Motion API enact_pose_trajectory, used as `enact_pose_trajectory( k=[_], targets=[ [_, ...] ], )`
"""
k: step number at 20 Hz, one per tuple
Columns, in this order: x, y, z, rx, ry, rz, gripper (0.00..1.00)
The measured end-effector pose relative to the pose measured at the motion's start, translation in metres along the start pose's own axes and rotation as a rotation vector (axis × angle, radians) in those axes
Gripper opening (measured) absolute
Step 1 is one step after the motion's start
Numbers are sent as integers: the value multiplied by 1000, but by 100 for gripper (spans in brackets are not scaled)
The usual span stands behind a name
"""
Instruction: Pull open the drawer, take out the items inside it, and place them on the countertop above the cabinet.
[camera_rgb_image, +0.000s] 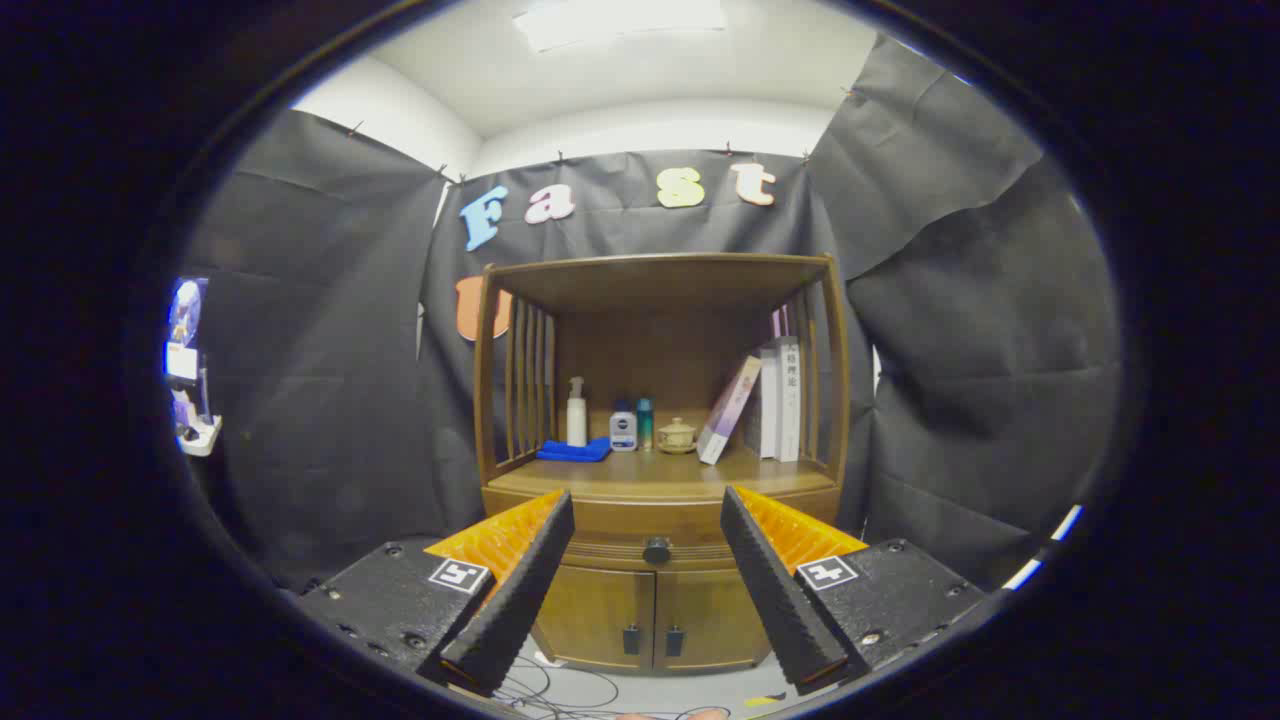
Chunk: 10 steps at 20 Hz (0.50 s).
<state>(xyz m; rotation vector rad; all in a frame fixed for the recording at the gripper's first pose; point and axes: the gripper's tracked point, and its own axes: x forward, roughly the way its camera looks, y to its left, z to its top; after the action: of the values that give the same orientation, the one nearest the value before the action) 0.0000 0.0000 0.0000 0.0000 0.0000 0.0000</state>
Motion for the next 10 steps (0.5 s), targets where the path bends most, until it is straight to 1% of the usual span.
enact_pose_trajectory(
  k=[3, 6, 9, 10],
  targets=[
    [1, -2, -8, 11, 20, -11, 97],
    [0, 4, -5, 65, 10, 13, 97],
    [-3, -2, -5, 16, -1, -22, 97],
    [-5, 1, -5, 7, -3, -9, 97]
  ],
)
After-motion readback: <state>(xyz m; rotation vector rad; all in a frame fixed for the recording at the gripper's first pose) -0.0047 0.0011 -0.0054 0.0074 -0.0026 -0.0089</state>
